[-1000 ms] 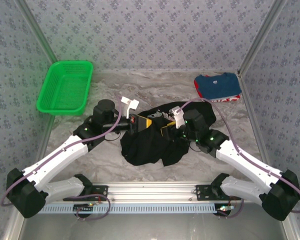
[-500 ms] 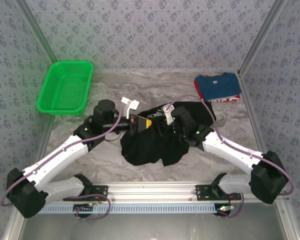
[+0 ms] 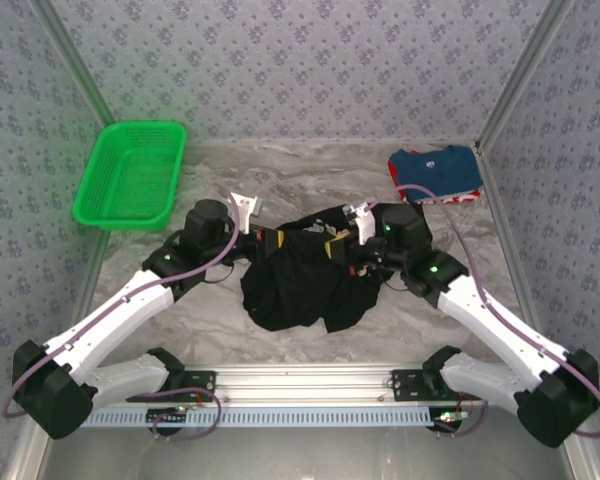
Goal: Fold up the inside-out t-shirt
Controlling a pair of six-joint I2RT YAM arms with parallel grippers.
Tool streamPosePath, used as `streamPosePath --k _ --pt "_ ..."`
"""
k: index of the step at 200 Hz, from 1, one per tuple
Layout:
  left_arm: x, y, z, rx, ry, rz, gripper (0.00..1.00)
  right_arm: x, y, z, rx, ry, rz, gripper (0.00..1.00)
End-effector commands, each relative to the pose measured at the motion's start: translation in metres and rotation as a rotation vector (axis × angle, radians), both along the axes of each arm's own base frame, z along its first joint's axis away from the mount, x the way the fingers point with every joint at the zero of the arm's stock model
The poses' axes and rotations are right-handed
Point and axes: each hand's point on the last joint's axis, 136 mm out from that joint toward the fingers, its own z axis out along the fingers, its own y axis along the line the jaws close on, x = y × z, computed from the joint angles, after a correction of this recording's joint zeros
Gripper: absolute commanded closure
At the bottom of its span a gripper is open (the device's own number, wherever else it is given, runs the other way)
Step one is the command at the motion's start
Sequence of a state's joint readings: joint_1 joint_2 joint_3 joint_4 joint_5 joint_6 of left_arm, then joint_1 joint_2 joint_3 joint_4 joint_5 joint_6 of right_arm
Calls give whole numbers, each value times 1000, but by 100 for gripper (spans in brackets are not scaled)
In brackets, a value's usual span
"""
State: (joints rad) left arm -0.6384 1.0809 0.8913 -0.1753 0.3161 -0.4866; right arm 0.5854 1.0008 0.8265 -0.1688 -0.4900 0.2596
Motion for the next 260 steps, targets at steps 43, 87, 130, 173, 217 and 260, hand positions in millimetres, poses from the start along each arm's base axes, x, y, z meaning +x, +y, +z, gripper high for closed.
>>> streamPosePath --k 43,87,130,173,217,260 --pt "22 15 -21 110 -33 89 100 -35 16 42 277 109 200 100" --pt "6 12 -16 85 -65 16 62 -12 24 41 354 178 138 100" --pt "-32 9 11 -17 -148 -98 47 0 24 35 369 207 86 100" --pt "-82 -44 16 -105 -94 -426 63 5 21 31 361 213 64 100" --pt "-59 -59 13 -63 -90 -410 65 4 19 30 357 208 59 100" --pt "-38 -54 9 -29 -77 -353 63 3 17 28 348 209 56 100"
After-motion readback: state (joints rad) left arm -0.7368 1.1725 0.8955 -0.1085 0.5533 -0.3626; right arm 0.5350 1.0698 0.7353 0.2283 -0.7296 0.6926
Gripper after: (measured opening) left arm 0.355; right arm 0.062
